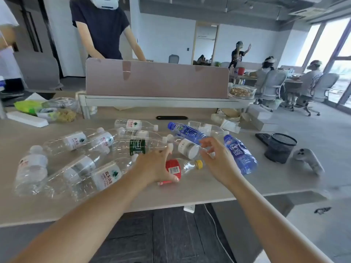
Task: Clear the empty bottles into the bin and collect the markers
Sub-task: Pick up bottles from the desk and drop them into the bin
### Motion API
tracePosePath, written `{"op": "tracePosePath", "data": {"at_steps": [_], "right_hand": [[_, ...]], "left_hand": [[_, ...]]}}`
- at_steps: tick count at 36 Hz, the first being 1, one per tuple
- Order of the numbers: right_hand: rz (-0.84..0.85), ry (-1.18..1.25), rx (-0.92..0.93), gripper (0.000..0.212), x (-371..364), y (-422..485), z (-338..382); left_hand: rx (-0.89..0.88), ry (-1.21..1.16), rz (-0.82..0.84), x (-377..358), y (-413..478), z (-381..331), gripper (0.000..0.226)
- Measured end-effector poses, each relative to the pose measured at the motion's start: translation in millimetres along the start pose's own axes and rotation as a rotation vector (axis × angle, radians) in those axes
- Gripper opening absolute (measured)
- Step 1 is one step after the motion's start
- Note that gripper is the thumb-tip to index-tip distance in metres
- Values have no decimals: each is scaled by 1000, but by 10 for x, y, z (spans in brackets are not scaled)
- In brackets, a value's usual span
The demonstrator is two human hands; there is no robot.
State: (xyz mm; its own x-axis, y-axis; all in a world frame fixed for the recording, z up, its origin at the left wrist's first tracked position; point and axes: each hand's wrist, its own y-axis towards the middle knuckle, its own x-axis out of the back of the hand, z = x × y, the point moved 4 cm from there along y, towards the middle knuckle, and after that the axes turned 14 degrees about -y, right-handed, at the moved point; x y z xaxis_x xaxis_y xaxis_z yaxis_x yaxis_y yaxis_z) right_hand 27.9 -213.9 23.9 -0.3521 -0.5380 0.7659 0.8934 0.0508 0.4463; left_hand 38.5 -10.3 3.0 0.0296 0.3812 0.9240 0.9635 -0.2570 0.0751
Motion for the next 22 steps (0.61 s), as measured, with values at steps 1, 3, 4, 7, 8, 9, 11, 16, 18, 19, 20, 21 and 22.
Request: {"op": "tracePosePath", "data": {"at_steps": [1,3,4,7,8,9,11,16,18,19,20,21,22], "right_hand": [[-3,-27,-9,24,19,-23,-9],[3,-65,-38,27,43,-57,-52],[22,-67,-60,28,51,-85,-79],[54,-116,-109,28,111,-98,-160],[64,-135,-117,26,149,-94,-168],[66,-168,-124,25,179,-85,-190],[71,-250,-129,27,254,-35,-209],[152,-462,-207,40,354,219,-273],[194,-529,-231,44,330,321,-312],[214,-554,-249,47,305,367,-338],[242,-573,-274,50,273,401,-366],[267,-588,-298,52,231,434,-397],[289,-598,-324,55,186,459,-426]], "left_hand": [[17,7,38,-22,-5,17,97],[25,9,69,-74,-12,28,93],[39,16,79,-111,-14,59,91],[31,-2,55,-116,-4,5,85],[28,-1,42,-102,2,-12,83],[31,-2,29,-93,14,-17,81],[26,-13,-14,-36,21,-49,81],[24,-24,-118,153,59,-103,83],[27,-37,-153,235,70,-118,83],[26,-46,-172,267,79,-117,84],[25,-52,-187,293,84,-114,86],[27,-55,-196,312,94,-109,88],[28,-56,-205,323,104,-102,89]]}}
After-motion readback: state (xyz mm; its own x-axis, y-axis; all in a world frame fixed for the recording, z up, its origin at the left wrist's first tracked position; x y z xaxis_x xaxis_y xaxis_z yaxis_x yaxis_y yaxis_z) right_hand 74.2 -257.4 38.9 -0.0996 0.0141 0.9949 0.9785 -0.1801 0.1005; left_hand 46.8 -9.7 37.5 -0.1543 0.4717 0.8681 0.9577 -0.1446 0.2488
